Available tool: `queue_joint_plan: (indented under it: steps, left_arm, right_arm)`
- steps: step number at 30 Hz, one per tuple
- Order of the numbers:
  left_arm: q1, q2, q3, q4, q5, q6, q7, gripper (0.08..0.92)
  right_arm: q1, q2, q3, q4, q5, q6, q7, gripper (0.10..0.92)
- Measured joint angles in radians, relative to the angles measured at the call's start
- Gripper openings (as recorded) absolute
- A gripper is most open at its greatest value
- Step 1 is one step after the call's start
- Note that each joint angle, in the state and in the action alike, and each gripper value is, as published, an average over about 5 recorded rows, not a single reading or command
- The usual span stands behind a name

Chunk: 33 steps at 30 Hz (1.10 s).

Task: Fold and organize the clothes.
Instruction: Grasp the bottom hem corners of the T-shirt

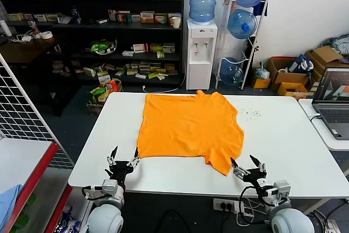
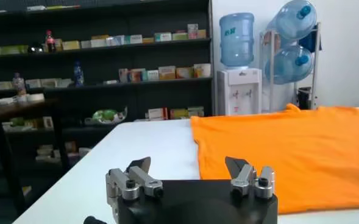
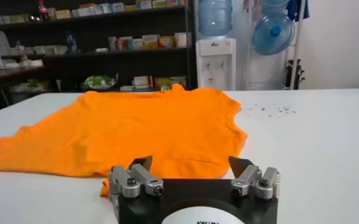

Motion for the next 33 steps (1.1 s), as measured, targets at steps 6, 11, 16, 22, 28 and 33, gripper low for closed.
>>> queue_joint_plan:
  steps: [6, 11, 16, 22, 28, 33]
  left_arm:
    - [-0.014, 0.01, 0.012, 0.007, -0.029, 0.047, 0.01, 0.823]
    - [-0.034, 0.011, 0.021, 0.028, -0.061, 0.08, 0.014, 0.823]
    - [-0.054, 0.005, 0.03, 0.048, -0.082, 0.098, 0.019, 0.82]
    - [-0.065, -0.006, 0.03, 0.073, -0.092, 0.11, 0.022, 0.78]
    - [-0.078, -0.018, 0.035, 0.098, -0.092, 0.117, 0.032, 0.733]
    - [-0.08, -0.022, 0.037, 0.11, -0.091, 0.12, 0.041, 0.625]
  right_arm:
    - [0.024, 0.016, -0.025, -0.024, -0.013, -0.023, 0.016, 0.823]
    - [0.051, 0.032, -0.051, -0.051, -0.026, -0.037, 0.026, 0.823]
    - [0.079, 0.047, -0.075, -0.077, -0.039, -0.048, 0.033, 0.823]
    - [0.108, 0.064, -0.095, -0.108, -0.05, -0.055, 0.041, 0.821]
    - [0.124, 0.077, -0.108, -0.124, -0.059, -0.06, 0.05, 0.714]
    - [0.124, 0.083, -0.111, -0.122, -0.067, -0.064, 0.06, 0.575]
